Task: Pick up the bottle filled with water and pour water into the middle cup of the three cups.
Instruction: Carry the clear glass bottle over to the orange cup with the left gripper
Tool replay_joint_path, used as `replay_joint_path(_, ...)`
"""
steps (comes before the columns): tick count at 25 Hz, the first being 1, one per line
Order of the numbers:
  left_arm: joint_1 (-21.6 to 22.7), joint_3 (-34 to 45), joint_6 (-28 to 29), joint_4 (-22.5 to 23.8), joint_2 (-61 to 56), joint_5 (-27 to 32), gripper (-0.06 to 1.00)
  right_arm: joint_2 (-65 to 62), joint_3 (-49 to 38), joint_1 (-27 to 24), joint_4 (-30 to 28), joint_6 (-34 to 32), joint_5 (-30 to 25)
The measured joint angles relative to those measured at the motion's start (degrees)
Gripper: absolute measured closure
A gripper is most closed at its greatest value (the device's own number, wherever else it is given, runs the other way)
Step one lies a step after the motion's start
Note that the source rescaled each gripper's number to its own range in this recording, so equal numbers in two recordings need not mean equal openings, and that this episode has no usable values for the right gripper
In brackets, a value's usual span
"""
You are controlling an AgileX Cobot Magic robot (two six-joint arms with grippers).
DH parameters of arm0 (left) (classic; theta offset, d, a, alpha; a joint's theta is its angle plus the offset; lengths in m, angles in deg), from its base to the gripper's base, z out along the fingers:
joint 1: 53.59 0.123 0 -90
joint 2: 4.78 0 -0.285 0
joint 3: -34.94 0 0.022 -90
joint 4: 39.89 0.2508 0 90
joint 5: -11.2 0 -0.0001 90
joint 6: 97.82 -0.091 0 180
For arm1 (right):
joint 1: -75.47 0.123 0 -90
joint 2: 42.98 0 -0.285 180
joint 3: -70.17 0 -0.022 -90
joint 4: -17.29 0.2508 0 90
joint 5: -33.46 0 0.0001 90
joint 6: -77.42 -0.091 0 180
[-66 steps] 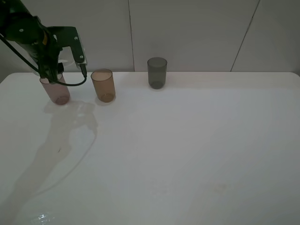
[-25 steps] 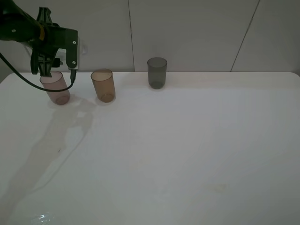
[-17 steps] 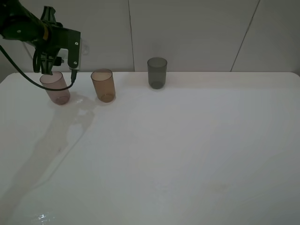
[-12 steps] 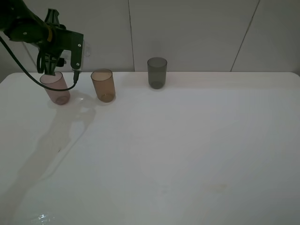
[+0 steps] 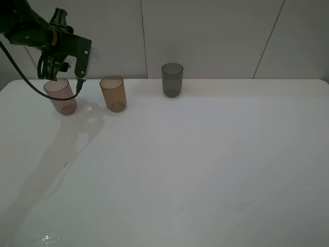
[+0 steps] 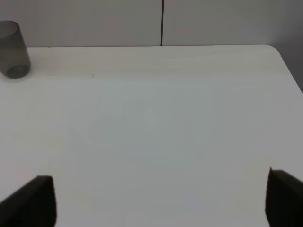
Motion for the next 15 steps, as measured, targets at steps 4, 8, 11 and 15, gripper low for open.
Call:
replay_joint_path(4,0.0,0.0,0.0,0.8,0.0,0.0,0.94,0.0,0.0,0.0,0.0,0.0,0.0)
replay_joint_path(8,0.0,0.0,-0.2,1.2,0.1,0.0,0.94,0.0,0.0,0.0,0.0,0.0,0.0)
replay_joint_path(11,0.2,0.0,-0.5,1.2,0.1,-0.1,0.94,0.0,0.0,0.0,0.0,0.0,0.0)
replay_joint_path(15,0.6,0.0,-0.8,1.4,0.1,-0.1,0.94,0.0,0.0,0.0,0.0,0.0,0.0)
